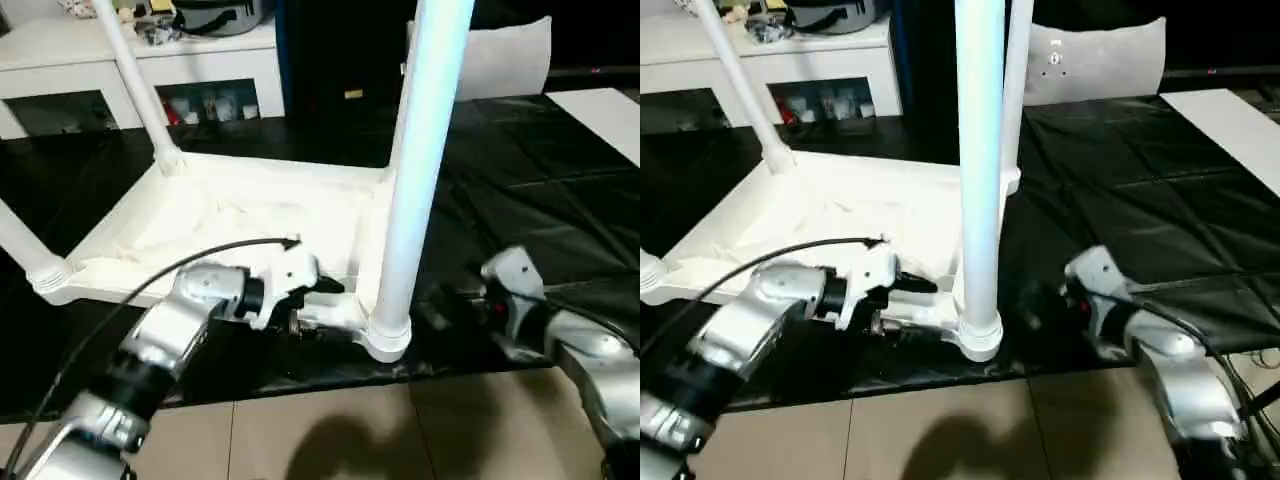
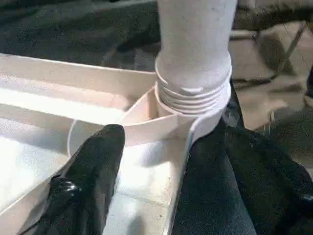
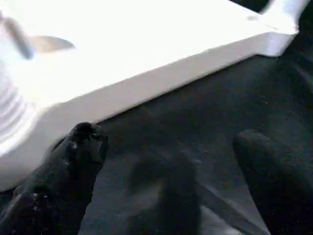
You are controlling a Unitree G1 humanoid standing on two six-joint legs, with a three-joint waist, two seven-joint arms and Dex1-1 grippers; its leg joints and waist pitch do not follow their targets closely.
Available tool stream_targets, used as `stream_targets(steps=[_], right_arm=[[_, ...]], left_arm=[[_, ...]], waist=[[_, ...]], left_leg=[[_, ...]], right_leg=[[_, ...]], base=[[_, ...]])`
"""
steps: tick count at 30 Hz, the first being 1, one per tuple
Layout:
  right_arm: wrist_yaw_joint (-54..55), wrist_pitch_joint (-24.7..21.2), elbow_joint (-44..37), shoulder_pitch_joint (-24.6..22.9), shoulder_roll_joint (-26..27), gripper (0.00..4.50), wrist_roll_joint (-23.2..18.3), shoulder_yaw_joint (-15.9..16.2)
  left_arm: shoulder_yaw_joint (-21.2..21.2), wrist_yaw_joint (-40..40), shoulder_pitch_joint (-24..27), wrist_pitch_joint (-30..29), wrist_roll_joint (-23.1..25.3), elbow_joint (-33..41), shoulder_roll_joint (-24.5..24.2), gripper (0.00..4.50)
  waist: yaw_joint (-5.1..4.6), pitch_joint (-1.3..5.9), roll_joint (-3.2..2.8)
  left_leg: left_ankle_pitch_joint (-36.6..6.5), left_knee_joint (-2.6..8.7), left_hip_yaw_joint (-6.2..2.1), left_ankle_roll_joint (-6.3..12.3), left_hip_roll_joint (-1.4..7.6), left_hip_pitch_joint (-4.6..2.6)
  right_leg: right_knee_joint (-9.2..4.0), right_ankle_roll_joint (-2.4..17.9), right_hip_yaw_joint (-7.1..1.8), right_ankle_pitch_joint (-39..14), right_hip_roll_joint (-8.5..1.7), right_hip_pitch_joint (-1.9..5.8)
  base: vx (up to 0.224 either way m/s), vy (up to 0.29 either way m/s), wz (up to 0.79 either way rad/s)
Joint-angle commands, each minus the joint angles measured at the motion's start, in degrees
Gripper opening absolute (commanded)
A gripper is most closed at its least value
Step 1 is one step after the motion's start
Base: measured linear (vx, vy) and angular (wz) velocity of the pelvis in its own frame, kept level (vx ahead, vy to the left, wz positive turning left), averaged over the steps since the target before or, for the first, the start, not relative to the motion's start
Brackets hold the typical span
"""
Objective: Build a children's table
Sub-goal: Rotate table base
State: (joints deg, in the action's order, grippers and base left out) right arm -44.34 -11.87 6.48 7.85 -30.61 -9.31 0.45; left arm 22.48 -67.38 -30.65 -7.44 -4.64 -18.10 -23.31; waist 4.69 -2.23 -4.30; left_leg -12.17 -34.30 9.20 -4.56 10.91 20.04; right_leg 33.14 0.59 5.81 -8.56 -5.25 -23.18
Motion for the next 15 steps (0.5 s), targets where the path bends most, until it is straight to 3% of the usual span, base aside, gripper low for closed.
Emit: stream_targets(steps=[1,5,15], right_arm=[[-2.41,-1.27,-2.92,-0.81,-1.49,4.50,-1.27,0.44],[-3.89,-1.67,-3.96,-1.49,-2.40,4.50,-2.10,0.15],[-10.41,-5.47,-7.72,-4.08,-6.87,4.50,-5.74,-0.42]], left_arm=[[1.07,-0.82,-1.39,0.98,1.29,-1.73,-0.53,3.27],[1.64,-1.72,-2.17,2.74,2.46,-3.84,-0.57,3.14],[1.79,-3.32,-5.62,5.60,2.94,-10.61,1.02,2.32]], waist=[[0.39,3.22,0.99],[0.56,3.28,1.02],[1.10,3.41,1.10]], left_leg=[[-10.69,4.20,-0.11,5.03,1.48,0.45],[-10.51,4.17,-0.10,4.82,1.43,0.44],[-9.40,3.93,-0.11,5.71,1.47,0.70]], right_leg=[[-4.33,8.01,-2.47,-23.05,-3.04,3.45],[-4.46,7.81,-2.39,-23.51,-3.07,3.30],[-4.21,8.72,-2.35,-20.94,-3.12,3.64]], base=[[0.000,0.000,0.00],[0.000,0.000,0.00],[0.000,0.000,0.00]])
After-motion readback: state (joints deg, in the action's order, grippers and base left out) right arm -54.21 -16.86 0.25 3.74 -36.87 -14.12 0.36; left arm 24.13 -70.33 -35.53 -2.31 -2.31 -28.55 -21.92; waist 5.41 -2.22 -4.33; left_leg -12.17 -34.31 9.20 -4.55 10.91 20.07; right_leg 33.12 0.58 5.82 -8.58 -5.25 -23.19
